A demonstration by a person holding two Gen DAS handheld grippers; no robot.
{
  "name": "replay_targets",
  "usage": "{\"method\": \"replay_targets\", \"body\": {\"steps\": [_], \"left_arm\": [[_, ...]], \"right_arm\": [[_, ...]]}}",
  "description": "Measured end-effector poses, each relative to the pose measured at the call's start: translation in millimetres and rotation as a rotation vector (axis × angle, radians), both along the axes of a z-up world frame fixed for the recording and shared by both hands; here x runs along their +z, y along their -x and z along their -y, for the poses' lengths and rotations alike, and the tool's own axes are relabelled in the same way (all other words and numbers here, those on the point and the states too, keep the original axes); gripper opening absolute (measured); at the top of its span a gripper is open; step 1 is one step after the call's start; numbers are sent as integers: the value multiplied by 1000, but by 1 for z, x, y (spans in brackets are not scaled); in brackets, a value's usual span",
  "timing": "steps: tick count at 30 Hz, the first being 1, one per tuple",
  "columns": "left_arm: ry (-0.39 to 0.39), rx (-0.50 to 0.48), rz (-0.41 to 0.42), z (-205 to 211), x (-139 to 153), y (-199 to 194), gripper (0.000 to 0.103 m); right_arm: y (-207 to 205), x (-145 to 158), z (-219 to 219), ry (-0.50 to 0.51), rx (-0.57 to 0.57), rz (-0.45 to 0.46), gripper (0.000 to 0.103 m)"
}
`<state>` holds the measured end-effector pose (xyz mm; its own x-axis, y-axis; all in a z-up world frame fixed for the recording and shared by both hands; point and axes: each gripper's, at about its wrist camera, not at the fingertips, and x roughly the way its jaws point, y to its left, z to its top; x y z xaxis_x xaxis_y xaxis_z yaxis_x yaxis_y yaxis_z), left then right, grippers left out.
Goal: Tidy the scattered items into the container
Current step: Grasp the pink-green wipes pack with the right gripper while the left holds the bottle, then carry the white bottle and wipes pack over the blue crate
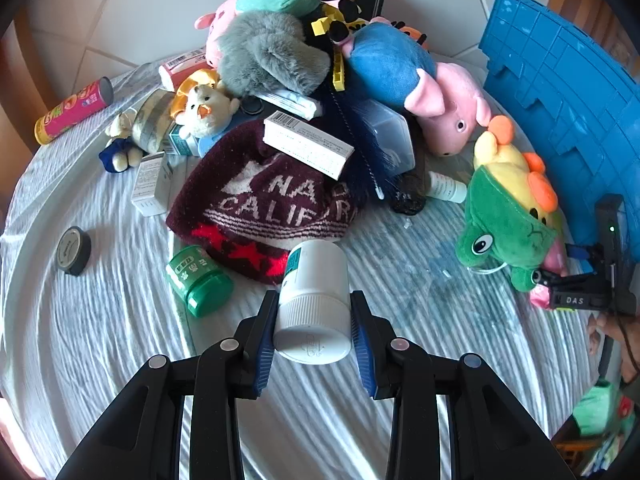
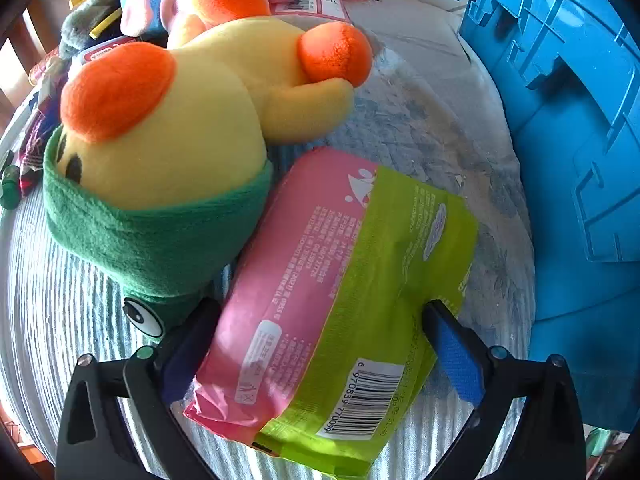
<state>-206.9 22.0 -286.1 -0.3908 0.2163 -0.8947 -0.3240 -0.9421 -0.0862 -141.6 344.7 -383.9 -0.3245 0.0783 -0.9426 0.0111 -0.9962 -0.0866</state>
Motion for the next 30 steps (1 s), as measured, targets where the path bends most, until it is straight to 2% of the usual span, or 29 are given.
{"method": "replay_targets", "body": {"steps": [1,6,8,12,22,30], "left_arm": [[0,2,-3,0,1,0,34],[-7,15,-12,1,6,1,34],[-12,19,-18,0,9,1,34],[-27,24,-31,-1,14,-1,34],[-69,34,-63,-3,32,-13,34],[-104,53,-119,0,69,-23,34]], "right_arm": [[-1,2,1,0,4,-4,86],[-8,13,4,-5,20,-19,67],[-12,21,4,3,18,-32,56],[-19,37,2,21,7,-47,43],[-49,92,10,31,33,-126,39],[-67,147,11,58,75,-230,40]]}}
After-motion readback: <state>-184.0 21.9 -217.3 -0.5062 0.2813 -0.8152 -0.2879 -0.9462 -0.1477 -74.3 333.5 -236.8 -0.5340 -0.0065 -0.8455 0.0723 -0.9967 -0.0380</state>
